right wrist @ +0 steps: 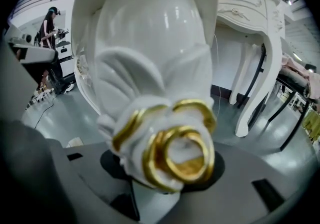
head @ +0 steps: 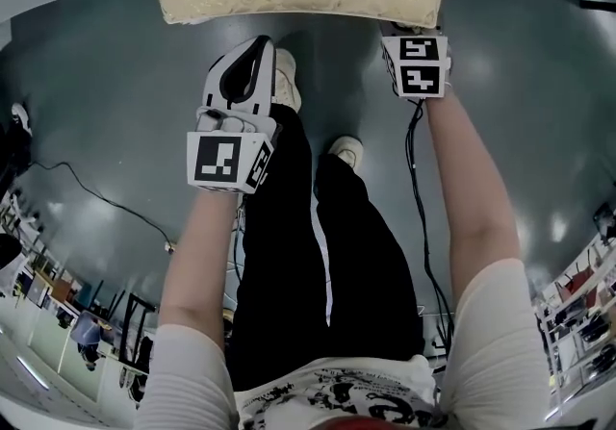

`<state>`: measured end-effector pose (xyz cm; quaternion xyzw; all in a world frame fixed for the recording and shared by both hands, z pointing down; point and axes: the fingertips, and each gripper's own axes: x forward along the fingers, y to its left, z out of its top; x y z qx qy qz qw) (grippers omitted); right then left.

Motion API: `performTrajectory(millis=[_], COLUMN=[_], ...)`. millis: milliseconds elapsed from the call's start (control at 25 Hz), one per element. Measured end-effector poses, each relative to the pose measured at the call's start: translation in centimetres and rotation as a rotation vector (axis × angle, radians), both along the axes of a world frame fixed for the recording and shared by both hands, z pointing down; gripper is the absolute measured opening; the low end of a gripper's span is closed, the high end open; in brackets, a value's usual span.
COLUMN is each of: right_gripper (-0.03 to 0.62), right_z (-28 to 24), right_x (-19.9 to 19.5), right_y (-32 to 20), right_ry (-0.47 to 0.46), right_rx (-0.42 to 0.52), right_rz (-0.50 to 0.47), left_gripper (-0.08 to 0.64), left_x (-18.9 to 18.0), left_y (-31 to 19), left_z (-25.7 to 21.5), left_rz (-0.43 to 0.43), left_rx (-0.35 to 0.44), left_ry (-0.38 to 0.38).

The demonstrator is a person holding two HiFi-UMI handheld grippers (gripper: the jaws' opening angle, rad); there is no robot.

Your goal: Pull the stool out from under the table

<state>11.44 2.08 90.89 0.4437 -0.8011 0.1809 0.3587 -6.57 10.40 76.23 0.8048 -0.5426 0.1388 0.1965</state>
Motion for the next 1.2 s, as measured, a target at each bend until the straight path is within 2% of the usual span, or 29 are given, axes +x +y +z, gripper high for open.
performTrajectory(millis=[480, 640, 720, 920, 1080, 1160, 1200], right_gripper=[0.236, 0.264, 0.265, 0.264, 0.256, 0.219, 0.166], right_z=[0.2, -0.3, -1.2, -5.5, -10.8, -14.4, -16.3], right_x=[-0.1, 0.7, 1.2, 1.7, 1.5, 1.9, 2.0], right_y=[0.9, 1.9, 2.5, 4.7, 5.1, 4.7, 4.2], right_ry=[0.023, -0.041, -0.032, 0.001, -0.045, -0.077, -0.096], right_rx=[-0.049, -0.137, -0.14, -0.139, -0.134, -0.103, -0.076], right_rz=[-0.019, 0.086, 0.122, 0.197, 0.246, 0.293, 0.321], left_gripper=[0.02, 0.021, 0.021, 0.021, 0.021, 0.021, 0.021], left_x=[0.8, 0.2, 0.1, -0.2, 0.0, 0.2, 0.2], left_y=[0.5, 0.1, -0.4, -1.1, -2.0, -2.8, -3.3], left_z=[-0.5, -1.7, -2.7, -5.3, -8.0, -10.1, -11.4], left_rz=[0.036, 0.037, 0.032, 0.04, 0.049, 0.058, 0.062], left_rx=[-0.04, -0.036, -0.032, -0.032, -0.038, -0.032, -0.023], left_ry=[0.007, 0.006, 0.015, 0.025, 0.025, 0.03, 0.034])
